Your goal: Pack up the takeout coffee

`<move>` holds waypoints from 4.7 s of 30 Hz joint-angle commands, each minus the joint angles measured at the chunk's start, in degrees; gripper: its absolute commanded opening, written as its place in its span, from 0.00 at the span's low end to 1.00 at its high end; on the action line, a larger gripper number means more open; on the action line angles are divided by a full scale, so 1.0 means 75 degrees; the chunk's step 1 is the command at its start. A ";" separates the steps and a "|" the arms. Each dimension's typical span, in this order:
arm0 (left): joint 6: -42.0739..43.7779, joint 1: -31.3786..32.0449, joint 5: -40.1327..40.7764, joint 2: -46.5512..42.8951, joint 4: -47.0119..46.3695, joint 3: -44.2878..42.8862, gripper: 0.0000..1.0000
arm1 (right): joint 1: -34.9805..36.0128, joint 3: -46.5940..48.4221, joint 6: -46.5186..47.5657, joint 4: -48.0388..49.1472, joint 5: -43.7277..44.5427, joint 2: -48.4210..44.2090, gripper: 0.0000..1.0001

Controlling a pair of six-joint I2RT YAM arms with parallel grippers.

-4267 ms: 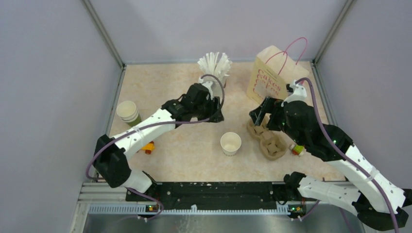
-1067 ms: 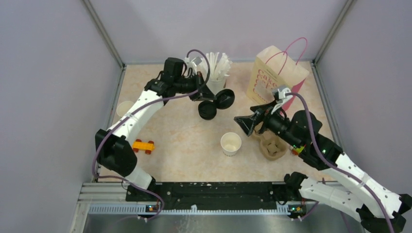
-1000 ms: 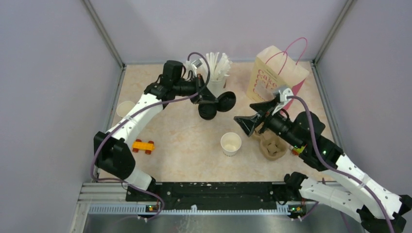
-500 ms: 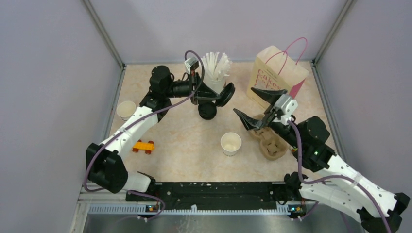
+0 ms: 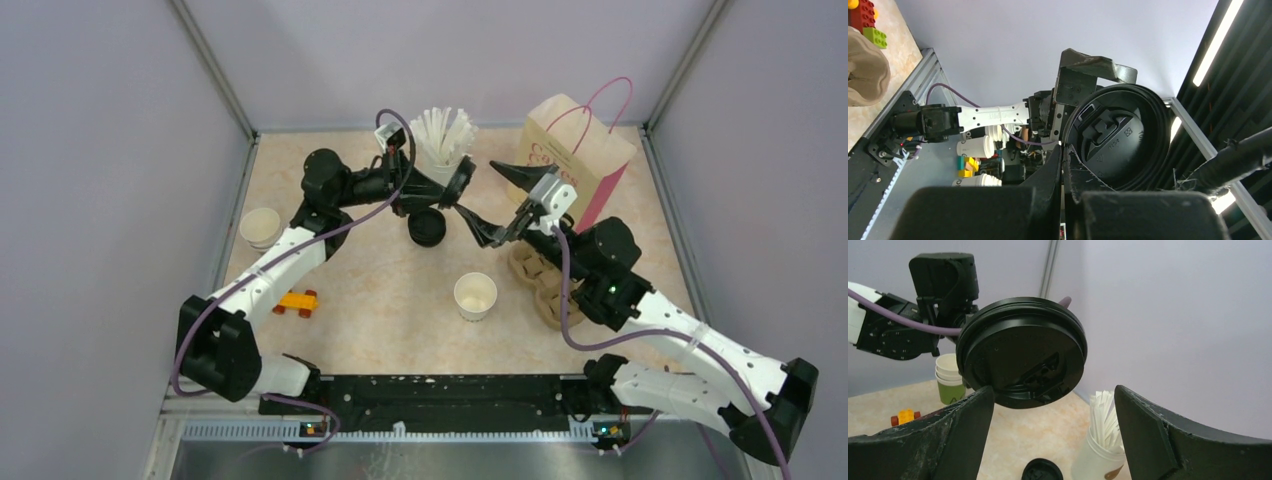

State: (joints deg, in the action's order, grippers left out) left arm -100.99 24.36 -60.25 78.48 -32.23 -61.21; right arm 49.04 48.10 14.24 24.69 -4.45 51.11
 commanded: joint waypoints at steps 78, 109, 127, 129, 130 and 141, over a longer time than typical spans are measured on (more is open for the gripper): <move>-0.0491 0.0223 0.0776 -0.0838 -0.0565 0.0651 0.00 | 0.0074 0.0770 0.0657 0.0554 -0.1065 0.0433 0.93; -0.0324 0.0335 0.0823 -0.1045 -0.0187 0.0591 0.00 | 0.0072 0.0630 0.0472 0.0493 -0.1233 0.0252 0.85; -0.0203 0.0344 0.0814 -0.1144 0.0050 0.0585 0.00 | 0.0077 0.0670 0.0392 0.0244 -0.1488 0.0240 0.81; -0.0162 0.0342 0.0815 -0.1169 0.0119 0.0591 0.08 | 0.0072 0.0648 0.0349 0.0246 -0.1388 0.0217 0.81; -0.0112 0.0340 0.0819 -0.1188 0.0209 0.0585 0.16 | 0.0077 0.0635 0.0300 0.0241 -0.1317 0.0190 0.81; 0.3216 0.0196 0.1924 -0.1718 0.5096 -0.0380 0.96 | 0.0077 0.1056 -0.2252 -0.2871 0.0955 -0.0657 0.78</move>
State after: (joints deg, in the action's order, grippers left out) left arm -92.92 26.52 -51.57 67.75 -15.00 -57.14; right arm 49.28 52.05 8.69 15.42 -4.73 49.52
